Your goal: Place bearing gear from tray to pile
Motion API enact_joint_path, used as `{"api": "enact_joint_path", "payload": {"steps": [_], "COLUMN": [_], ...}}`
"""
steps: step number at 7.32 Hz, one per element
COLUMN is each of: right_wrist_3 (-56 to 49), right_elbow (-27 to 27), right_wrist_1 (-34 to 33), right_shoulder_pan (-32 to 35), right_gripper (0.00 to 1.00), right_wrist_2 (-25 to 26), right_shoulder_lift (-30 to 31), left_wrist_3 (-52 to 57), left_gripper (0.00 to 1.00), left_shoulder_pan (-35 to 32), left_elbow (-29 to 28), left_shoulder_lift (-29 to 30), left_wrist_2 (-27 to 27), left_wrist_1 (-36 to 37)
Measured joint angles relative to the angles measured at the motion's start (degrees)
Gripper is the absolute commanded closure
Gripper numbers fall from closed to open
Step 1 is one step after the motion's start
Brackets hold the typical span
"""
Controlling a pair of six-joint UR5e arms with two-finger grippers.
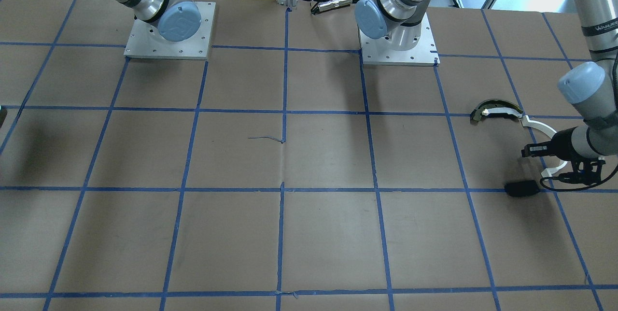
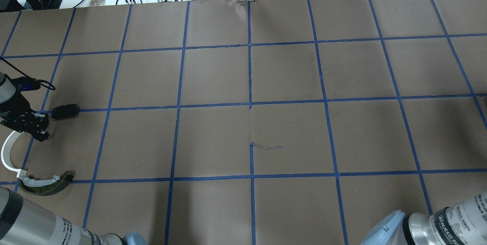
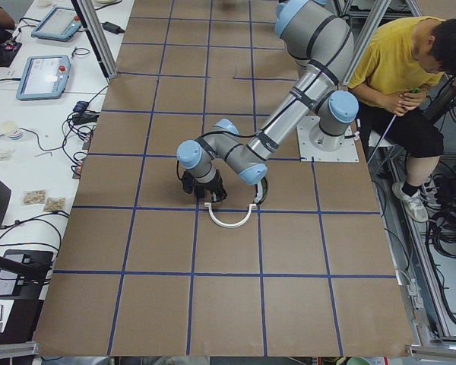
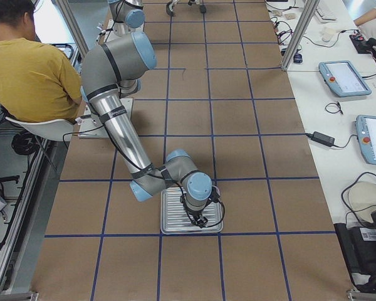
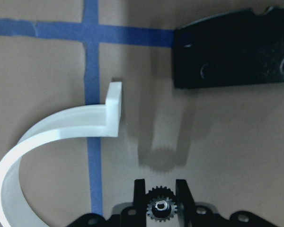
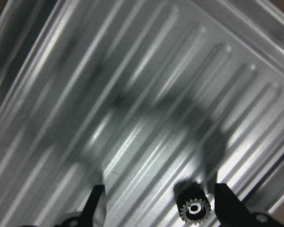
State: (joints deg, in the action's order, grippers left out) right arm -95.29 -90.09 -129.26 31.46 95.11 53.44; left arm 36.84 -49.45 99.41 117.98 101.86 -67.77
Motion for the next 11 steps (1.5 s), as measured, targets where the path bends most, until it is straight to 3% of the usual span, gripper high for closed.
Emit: {"api": "enact_joint_path", "payload": {"steps": [2, 3, 4, 5, 7, 8, 11], "right_wrist_3": [-0.13, -0.19, -0.21, -0.18, -0.21, -0.28, -0.3], "right_elbow": [-0.02, -0.04, -0.06, -0.1, -0.18, -0.22, -0.5], "right_wrist_1": [-0.02, -0.02, -0.01, 0.05, 0.48, 0.77, 3.21], "right_shoulder_pan": [0.0, 0.0, 0.0, 0.0, 0.0, 0.0, 0.84], "right_gripper": [0.6, 0.65, 0.67, 0.73, 0.88, 1.0, 1.0], "right_wrist_2": [0.12, 0.31, 0.54, 0.73, 0.91, 0.94, 2.21], "right_shoulder_lift": [0.01, 0.04, 0.12, 0.21, 0.37, 0.46, 2.94], "left_wrist_3": [0.22, 0.22, 0.16, 0.09, 0.18, 0.21, 0.09], "left_gripper": [0.95, 0.73, 0.57, 0.52, 0.27, 0.25, 0.21], "left_shoulder_pan": [-0.59, -0.62, -0.64, -0.64, -0.65, -0.65, -1.16], "left_elbow": [0.09, 0.25, 0.58, 0.94, 1.18, 1.2, 1.22], "left_shoulder_lift": [0.04, 0.05, 0.05, 0.05, -0.04, -0.15, -0.58], "left_wrist_2": [0.0, 0.0, -0.01, -0.06, -0.03, -0.01, 0.0], "left_wrist_1": [-0.07, -0.07, -0.08, -0.06, 0.0, 0.0, 0.01]}}
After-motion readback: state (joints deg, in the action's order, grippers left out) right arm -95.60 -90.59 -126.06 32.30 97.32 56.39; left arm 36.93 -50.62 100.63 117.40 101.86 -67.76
